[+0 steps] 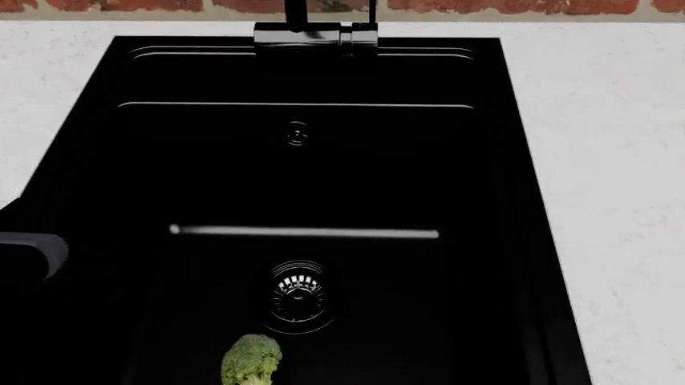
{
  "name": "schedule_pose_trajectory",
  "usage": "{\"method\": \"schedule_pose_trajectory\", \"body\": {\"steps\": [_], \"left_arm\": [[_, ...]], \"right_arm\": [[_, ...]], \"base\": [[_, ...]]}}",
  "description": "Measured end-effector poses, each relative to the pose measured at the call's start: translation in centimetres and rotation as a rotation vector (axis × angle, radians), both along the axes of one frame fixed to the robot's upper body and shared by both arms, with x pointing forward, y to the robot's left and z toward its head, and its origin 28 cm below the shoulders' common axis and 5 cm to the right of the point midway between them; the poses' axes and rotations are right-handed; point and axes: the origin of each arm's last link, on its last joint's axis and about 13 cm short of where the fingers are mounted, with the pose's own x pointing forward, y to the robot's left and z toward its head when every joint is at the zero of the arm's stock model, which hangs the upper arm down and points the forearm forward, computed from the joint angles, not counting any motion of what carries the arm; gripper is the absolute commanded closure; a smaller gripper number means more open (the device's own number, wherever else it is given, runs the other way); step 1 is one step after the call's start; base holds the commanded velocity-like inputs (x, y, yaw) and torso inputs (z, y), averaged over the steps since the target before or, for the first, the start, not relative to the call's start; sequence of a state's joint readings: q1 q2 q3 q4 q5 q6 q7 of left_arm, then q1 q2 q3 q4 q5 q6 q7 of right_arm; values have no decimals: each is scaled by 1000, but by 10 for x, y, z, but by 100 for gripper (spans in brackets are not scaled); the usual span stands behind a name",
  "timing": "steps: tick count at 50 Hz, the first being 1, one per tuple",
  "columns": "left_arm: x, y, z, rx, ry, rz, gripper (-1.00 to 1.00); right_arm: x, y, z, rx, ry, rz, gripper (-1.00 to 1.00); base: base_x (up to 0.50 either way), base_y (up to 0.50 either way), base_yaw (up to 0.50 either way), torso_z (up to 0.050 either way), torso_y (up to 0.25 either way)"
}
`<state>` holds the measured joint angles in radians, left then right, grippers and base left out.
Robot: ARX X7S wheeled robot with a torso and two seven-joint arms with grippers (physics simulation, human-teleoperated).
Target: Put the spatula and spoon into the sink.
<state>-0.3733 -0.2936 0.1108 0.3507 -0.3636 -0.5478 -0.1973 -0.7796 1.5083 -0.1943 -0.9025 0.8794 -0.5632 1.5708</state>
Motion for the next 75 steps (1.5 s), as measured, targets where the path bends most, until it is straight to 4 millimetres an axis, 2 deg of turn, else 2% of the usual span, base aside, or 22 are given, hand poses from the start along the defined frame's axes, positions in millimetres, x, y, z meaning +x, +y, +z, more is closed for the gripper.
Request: {"method": "schedule_pose_trajectory", "body": {"steps": [22,46,75], "left_arm": [[3,3,-5,5,8,11,-100],[4,3,-8,11,6,18,-100],[5,3,-9,11,-5,18,-100]], "right_arm": [[14,-4,7,42,104,9,-100],[24,-10,1,39,200,13,-100],[42,-8,-2,54,173,28,-100]], "base": [[0,0,0,0,0],[0,0,0,0,0],[1,0,1,-1,-2]]}}
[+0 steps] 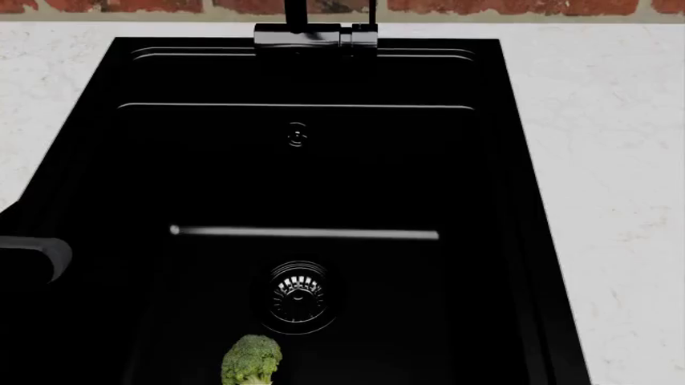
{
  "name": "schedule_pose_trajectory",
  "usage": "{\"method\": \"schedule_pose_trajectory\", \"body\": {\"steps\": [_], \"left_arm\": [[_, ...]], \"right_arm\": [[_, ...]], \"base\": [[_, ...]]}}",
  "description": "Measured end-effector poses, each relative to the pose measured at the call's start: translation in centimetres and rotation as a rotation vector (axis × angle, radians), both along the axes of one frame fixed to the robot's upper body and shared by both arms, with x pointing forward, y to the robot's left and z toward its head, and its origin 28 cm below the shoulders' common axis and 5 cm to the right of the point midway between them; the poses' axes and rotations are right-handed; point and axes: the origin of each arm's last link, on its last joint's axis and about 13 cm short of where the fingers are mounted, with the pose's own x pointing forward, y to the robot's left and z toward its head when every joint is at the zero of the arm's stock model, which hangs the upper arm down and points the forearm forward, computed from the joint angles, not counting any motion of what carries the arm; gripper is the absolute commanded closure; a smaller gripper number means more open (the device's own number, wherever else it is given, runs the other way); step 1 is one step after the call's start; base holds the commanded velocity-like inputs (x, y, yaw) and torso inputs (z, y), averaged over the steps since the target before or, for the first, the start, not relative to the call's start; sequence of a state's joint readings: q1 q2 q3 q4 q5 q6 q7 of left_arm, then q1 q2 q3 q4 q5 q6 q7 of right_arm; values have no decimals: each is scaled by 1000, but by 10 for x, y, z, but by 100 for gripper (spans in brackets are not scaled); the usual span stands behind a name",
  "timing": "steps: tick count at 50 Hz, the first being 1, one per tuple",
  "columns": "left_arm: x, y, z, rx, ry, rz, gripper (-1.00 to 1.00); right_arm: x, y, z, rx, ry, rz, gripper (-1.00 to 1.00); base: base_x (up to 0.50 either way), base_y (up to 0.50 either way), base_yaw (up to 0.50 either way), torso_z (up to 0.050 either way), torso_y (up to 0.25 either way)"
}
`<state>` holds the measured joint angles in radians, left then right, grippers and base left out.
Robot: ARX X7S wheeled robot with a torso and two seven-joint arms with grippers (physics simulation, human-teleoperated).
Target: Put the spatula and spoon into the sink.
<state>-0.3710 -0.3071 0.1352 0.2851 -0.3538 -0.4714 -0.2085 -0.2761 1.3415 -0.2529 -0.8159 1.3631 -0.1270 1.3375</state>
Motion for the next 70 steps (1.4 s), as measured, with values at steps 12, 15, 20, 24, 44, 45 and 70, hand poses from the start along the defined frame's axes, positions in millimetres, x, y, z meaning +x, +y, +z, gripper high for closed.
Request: {"method": "schedule_pose_trajectory", "body": {"steps": [12,15,20,24,44,45,70], "left_arm": [[0,0,0,-1,-1,1,-100],[0,0,0,0,-2,1,-100],[0,0,0,2,-3,1,-100],[0,0,0,4,-2,2,-100],[0,0,0,7,-6,3,-100],[0,0,0,6,-6,2,-100],[0,-1,0,1,-7,0,-100]], "right_arm": [[2,0,-4,23,-30,-2,-100],[1,0,-6,19,-38,-3,-100],[1,0,-9,10,-55,-2,-100],[0,0,-12,6,-70,-1,-100],[0,-3,-15,-8,-80,-38,100],[-1,-3,-15,-10,-76,-34,100],[19,16,40,-184,-21,140,100]], "base": [[3,1,2,-2,-5],[4,0,1,-4,-4],[6,0,1,-4,-8],[4,0,1,-3,-5],[2,2,3,-4,-5],[0,0,0,0,0],[0,2,1,-1,-2]]}}
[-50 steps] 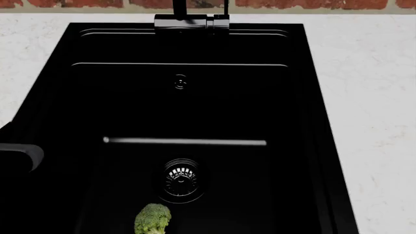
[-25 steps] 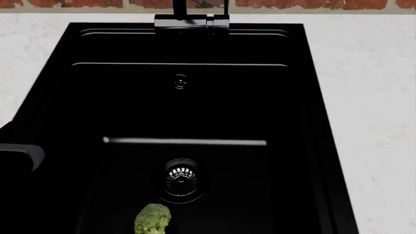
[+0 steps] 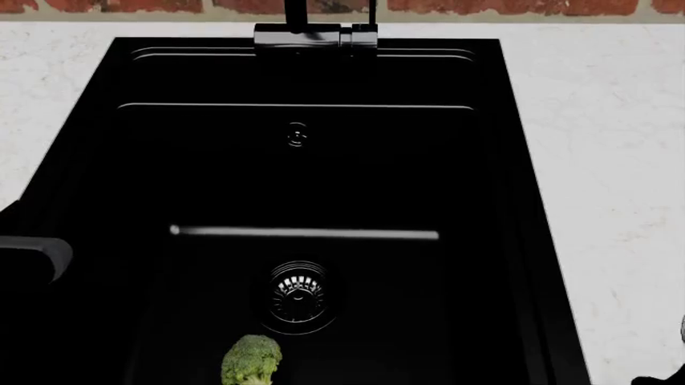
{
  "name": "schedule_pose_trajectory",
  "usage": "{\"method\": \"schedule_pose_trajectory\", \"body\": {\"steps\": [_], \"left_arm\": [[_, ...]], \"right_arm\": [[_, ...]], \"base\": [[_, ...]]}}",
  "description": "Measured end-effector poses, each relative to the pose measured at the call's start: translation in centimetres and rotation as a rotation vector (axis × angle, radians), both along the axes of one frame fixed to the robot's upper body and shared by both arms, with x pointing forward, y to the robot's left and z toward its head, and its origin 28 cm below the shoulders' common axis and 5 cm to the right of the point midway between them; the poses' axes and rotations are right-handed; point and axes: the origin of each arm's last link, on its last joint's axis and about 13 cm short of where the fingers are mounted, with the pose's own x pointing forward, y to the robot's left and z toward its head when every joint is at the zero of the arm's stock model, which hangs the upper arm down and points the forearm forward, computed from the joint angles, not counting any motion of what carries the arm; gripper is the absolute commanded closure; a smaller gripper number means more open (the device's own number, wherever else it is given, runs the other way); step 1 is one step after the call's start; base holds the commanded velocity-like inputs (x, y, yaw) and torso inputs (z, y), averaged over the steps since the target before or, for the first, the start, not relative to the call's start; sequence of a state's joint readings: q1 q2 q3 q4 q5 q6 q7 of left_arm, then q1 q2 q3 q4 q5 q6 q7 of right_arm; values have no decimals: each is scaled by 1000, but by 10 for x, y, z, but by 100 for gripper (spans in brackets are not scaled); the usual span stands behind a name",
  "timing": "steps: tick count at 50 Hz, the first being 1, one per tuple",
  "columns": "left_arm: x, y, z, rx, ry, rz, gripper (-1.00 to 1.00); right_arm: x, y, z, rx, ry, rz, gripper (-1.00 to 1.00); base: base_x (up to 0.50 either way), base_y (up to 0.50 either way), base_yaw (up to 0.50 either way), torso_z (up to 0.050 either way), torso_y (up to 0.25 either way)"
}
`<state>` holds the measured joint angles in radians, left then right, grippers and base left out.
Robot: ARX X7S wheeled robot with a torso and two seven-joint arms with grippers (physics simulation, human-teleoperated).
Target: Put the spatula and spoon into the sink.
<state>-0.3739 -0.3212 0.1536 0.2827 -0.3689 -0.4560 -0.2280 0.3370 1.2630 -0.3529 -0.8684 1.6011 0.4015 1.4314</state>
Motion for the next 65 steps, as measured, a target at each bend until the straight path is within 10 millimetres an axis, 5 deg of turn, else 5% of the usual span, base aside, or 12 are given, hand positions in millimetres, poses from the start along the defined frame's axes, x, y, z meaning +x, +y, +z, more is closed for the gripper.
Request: {"method": "schedule_pose_trajectory", "body": {"steps": [20,35,54,65], "left_arm": [[0,0,0,1,-6,3,-100],[1,0,1,5,-12,0,-100],[1,0,0,9,-10,-4,-100],[0,1,0,0,-2,-9,-100]], "right_arm": [[57,27,44,-123,-114,284,100],[93,49,58,-105,-140,516,100],[149,81,47,-13,8,770,100],[217,107,21,116,234,887,100]], "base": [[1,2,1,-2,-3],[2,2,1,-2,-3],[2,2,0,-2,-3],[0,1,1,-1,0]]}}
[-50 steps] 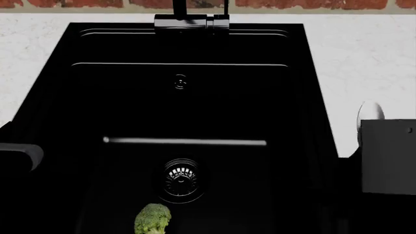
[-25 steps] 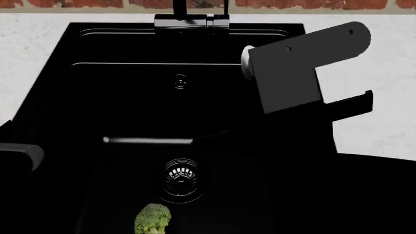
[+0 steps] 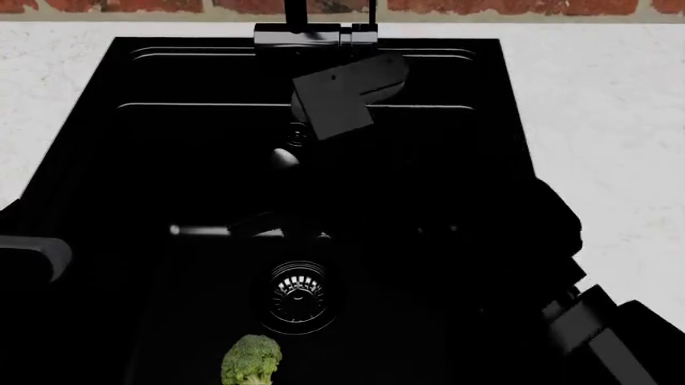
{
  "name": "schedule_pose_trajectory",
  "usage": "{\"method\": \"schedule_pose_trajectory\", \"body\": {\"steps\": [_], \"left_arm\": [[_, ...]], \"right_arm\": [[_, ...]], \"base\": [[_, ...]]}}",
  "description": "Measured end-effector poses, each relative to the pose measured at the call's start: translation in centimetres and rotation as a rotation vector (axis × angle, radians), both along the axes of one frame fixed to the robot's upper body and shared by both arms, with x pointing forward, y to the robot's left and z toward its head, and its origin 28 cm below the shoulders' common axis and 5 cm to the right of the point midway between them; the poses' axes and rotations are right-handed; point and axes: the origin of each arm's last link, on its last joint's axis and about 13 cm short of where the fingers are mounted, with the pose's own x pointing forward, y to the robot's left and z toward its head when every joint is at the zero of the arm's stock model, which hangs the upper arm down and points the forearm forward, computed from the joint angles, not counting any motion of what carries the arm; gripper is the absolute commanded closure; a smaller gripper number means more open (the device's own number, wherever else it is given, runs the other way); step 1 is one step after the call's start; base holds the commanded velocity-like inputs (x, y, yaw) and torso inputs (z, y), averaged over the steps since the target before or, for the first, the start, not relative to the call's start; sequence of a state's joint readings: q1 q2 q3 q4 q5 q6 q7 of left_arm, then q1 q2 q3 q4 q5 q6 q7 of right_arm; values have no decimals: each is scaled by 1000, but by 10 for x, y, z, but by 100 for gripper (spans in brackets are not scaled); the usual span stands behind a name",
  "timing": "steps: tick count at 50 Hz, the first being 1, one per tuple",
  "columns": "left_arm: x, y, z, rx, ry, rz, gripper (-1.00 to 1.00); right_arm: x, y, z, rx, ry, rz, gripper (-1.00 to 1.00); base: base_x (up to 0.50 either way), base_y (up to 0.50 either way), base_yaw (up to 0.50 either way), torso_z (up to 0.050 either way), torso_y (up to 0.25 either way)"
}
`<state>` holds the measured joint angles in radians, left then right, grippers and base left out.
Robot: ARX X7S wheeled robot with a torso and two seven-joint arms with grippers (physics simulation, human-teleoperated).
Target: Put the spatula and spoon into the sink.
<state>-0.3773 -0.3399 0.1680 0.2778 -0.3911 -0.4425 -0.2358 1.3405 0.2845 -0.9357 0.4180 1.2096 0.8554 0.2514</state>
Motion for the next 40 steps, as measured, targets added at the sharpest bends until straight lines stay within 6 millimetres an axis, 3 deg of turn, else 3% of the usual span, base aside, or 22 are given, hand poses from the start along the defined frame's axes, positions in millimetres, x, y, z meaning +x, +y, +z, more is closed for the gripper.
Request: {"method": "schedule_pose_trajectory", "body": {"steps": [9,19,27,28,40], "left_arm": [[0,1,0,-5,-1,-1,-100],[0,0,0,-5,-4,-2,-100],[0,0,0,-3,-5,-2,-100],[0,0,0,-3,-4,-2,-100],[-1,1,0,-3,3,-4,-100]], "right_arm": [[27,8,-32,-19,146,21,100],[31,4,-62,-73,260,4,100],[32,-1,-74,-99,304,-17,100],[32,-2,-74,-100,306,-20,-100],[36,-4,-62,-74,272,-36,-100]], "base": [[0,1,1,0,-1],[0,1,1,-1,-1],[0,1,1,-1,-1],[0,0,0,0,0],[0,0,1,-1,0]]}}
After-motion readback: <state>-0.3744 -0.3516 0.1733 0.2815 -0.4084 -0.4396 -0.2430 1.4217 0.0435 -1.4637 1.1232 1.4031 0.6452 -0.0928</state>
